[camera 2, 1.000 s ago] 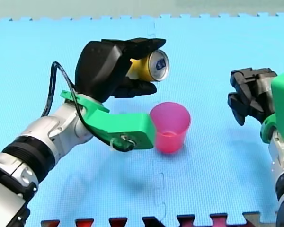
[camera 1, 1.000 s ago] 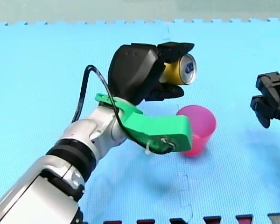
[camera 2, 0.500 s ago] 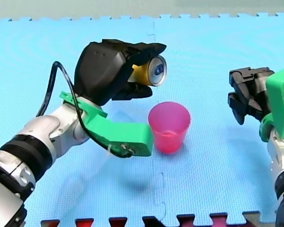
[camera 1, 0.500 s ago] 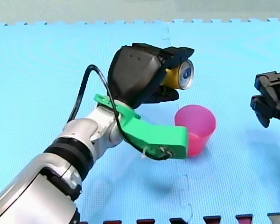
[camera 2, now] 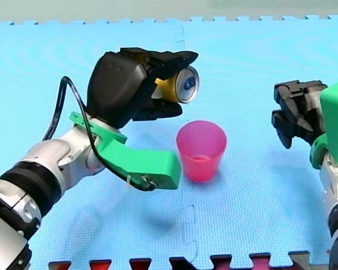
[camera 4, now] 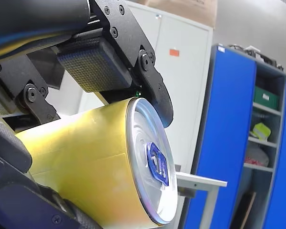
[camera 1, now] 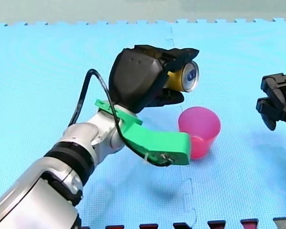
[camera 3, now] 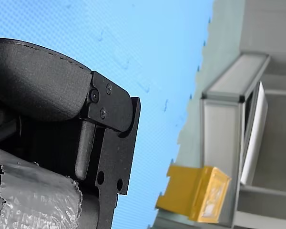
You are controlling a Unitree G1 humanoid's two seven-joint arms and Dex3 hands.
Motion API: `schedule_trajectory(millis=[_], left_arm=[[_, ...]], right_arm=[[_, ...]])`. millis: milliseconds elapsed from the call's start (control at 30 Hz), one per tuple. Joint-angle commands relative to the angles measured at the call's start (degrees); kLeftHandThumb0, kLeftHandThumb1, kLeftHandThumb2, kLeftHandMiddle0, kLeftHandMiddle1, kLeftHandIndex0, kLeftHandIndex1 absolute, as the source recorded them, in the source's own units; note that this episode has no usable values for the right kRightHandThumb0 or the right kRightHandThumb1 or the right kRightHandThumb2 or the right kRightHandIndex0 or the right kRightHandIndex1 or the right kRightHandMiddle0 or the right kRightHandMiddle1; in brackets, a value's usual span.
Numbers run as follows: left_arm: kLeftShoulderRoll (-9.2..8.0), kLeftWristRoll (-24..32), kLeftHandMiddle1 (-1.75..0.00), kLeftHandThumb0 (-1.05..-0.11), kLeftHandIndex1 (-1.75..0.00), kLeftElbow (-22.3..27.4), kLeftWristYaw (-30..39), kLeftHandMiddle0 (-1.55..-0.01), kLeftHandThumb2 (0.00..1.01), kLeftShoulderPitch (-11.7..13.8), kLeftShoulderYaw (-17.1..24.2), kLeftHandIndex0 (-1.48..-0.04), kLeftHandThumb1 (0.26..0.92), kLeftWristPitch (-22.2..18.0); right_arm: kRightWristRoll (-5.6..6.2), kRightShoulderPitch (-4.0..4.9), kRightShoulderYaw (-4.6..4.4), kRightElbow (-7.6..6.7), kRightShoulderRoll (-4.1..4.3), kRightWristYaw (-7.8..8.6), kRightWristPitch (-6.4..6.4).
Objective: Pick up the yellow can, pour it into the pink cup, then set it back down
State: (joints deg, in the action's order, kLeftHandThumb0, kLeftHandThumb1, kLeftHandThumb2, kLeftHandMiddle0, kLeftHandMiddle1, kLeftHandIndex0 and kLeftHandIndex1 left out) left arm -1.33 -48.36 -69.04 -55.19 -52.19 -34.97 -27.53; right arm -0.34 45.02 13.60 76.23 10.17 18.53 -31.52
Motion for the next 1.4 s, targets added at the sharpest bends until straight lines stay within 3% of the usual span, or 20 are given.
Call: schedule_trajectory(millis=[0,433,667,900,933,1000,1033,1233,1367], left_arm=[[-0.09,0.36,-0.02,-0.364,-0.02,-0.11,-0.58,-1.29,0.00,-0.54,0.08,-1.14,0.799,-0.33],[-0.21,0.20,-0.03,-0.356,-0.02,0.02,-0.64,-1.29,0.00,-0.72,-0.25,-1.16,0.798,-0.22],[-0.81,-3.60,-0.05,-0.348,-0.03,0.00,-3.74,-1.31,0.00,-1.43,-3.35,-1.20,0.796,4.02],[-1.06,-4.60,-0.10,-0.341,-0.05,0.08,-5.01,-1.31,0.00,-1.55,-4.50,-1.22,0.794,5.39],[-1.08,-4.73,-0.26,-0.342,-0.08,0.10,-5.18,-1.23,0.00,-1.56,-4.62,-1.20,0.794,5.55],[-1.11,-5.06,-0.85,-0.343,-0.21,0.13,-5.75,-0.92,0.00,-1.58,-4.90,-1.14,0.793,6.03],[-1.11,-5.18,-0.95,-0.346,-0.25,0.16,-6.01,-0.87,0.00,-1.58,-5.00,-1.12,0.793,6.24],[-1.24,-5.70,-1.09,-0.363,-0.57,0.37,-7.06,-0.81,0.00,-1.66,-5.69,-0.96,0.795,7.10],[-1.45,-5.93,-1.02,-0.384,-0.56,0.50,-7.51,-0.83,0.00,-1.73,-6.15,-0.95,0.796,7.45]], right_arm=[[0.41,0.22,0.29,-0.04,0.35,0.18,0.35],[0.42,0.20,0.54,-0.05,0.45,0.46,0.58],[0.61,0.40,0.84,0.00,0.45,0.82,0.87],[1.07,0.49,1.26,-0.06,0.30,1.30,1.32],[1.12,0.48,1.28,-0.07,0.29,1.33,1.32],[1.21,0.49,1.29,-0.09,0.28,1.37,1.29],[1.24,0.50,1.29,-0.10,0.27,1.37,1.28],[1.33,0.42,1.27,-0.16,0.13,1.13,1.07],[0.92,0.33,0.96,-0.18,-0.01,-0.06,0.67]])
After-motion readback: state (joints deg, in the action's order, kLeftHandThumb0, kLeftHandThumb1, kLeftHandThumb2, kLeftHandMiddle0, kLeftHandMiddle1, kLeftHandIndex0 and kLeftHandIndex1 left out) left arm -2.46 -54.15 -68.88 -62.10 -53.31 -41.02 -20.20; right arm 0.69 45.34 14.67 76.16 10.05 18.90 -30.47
